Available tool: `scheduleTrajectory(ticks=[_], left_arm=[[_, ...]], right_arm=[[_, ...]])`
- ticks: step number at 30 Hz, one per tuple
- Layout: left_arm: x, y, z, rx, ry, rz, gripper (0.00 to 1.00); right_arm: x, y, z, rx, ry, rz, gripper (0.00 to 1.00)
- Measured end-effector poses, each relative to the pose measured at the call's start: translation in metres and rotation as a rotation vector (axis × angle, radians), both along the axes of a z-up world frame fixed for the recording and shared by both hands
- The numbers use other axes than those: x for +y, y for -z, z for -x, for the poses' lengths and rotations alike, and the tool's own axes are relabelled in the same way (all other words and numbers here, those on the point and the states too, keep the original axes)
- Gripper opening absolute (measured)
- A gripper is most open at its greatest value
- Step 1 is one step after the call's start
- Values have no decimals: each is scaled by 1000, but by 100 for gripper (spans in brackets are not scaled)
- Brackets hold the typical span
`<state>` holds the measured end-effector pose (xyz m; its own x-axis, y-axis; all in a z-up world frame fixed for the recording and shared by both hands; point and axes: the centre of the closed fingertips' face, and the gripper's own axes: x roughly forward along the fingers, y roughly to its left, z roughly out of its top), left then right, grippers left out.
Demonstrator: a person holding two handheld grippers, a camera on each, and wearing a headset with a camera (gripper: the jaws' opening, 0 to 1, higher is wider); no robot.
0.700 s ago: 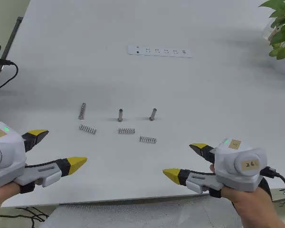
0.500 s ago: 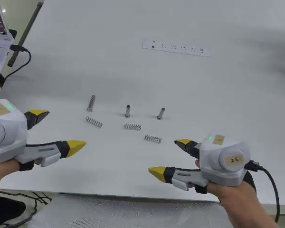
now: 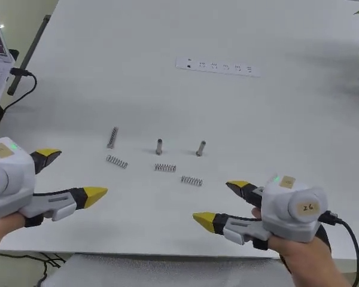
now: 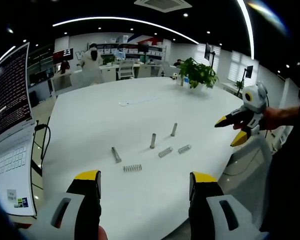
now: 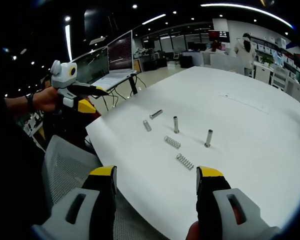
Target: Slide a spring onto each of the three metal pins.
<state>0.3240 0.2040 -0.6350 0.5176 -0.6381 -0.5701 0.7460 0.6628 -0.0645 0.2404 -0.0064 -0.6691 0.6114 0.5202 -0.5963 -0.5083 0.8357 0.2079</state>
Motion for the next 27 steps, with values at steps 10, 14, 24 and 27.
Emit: scheduleTrajectory(ticks=[10,14,24,27], left_arm=[[-8,1,-3,2,10,12,68],[-8,2,-2,5,19,10,68],[-5,1,-2,3,15,17,67],[-4,2,-4,3,13,19,67]], right_arm=[[-5,-1,-1,2,0,10,63],[-9,0,0,2,16,12,63],[-8,0,5,2,32,13,63],[-8,0,4,4,31,18,63]])
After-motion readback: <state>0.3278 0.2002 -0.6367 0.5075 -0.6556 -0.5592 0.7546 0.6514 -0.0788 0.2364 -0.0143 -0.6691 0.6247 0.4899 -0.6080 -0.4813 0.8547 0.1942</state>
